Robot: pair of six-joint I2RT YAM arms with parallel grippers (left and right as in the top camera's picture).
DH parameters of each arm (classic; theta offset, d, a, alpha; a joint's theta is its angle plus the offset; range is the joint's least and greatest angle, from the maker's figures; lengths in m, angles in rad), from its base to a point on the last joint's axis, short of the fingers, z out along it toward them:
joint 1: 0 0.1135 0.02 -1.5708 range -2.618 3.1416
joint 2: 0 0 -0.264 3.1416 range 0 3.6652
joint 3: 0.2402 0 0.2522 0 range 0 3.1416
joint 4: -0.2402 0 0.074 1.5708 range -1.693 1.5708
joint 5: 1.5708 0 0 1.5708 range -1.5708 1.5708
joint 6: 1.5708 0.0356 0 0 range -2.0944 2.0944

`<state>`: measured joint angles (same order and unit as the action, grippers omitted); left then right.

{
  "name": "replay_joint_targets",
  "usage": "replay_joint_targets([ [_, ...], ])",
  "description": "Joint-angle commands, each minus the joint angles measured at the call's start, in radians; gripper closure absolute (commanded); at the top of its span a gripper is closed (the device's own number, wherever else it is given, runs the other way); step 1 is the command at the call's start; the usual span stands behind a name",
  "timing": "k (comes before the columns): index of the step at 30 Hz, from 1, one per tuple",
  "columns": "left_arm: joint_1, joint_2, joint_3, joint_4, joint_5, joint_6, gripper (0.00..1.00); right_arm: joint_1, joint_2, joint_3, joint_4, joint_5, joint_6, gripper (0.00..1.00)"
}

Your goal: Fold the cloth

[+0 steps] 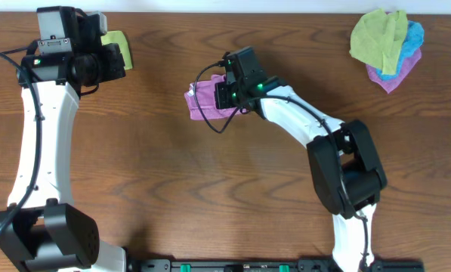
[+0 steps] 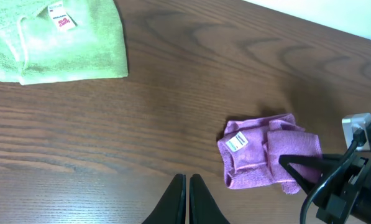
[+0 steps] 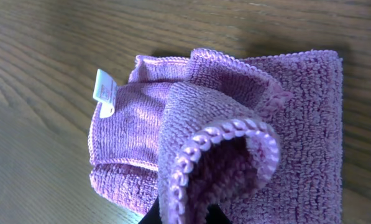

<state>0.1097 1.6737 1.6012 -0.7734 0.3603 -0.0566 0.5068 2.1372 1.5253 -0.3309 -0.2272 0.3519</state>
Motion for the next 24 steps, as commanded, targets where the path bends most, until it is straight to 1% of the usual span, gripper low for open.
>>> replay_joint_targets([
  [1, 0.002, -0.003, 0.003, 0.004, 0.008, -0.011, 0.94, 0.012, 0.009, 0.010, 0.002, 0.022, 0.006, 0.96],
  [2, 0.002, -0.003, 0.003, 0.005, 0.008, -0.011, 0.94, 0.012, 0.009, 0.010, 0.002, 0.022, 0.006, 0.82],
  [3, 0.002, -0.003, 0.003, 0.006, 0.008, -0.011, 0.94, 0.012, 0.009, 0.010, 0.002, 0.021, 0.006, 0.47],
  [4, 0.002, -0.003, 0.003, 0.006, 0.008, -0.011, 0.94, 0.012, 0.009, 0.010, 0.003, 0.021, 0.007, 0.36],
  [5, 0.002, -0.003, 0.003, 0.007, 0.007, -0.011, 0.94, 0.012, 0.009, 0.010, 0.004, 0.020, 0.007, 0.31],
  [6, 0.002, -0.003, 0.003, 0.008, 0.007, -0.011, 0.94, 0.012, 0.009, 0.010, 0.008, 0.002, 0.011, 0.23],
  [9, 0.002, -0.003, 0.003, 0.016, 0.006, -0.011, 0.94, 0.012, 0.009, 0.010, 0.039, -0.080, 0.015, 0.21],
  [15, 0.002, -0.002, 0.003, 0.022, -0.005, -0.010, 0.94, 0.016, 0.009, 0.010, 0.105, -0.225, 0.094, 0.18],
  [18, 0.002, -0.002, 0.003, 0.022, -0.005, -0.010, 0.94, 0.042, 0.009, 0.010, 0.109, -0.259, 0.105, 0.13],
  [22, 0.002, -0.002, 0.003, 0.022, -0.005, -0.010, 0.94, 0.074, 0.009, 0.010, 0.106, -0.264, 0.104, 0.11],
  [24, 0.002, -0.002, 0.003, 0.021, -0.010, -0.010, 0.94, 0.084, 0.009, 0.010, 0.105, -0.263, 0.104, 0.07],
])
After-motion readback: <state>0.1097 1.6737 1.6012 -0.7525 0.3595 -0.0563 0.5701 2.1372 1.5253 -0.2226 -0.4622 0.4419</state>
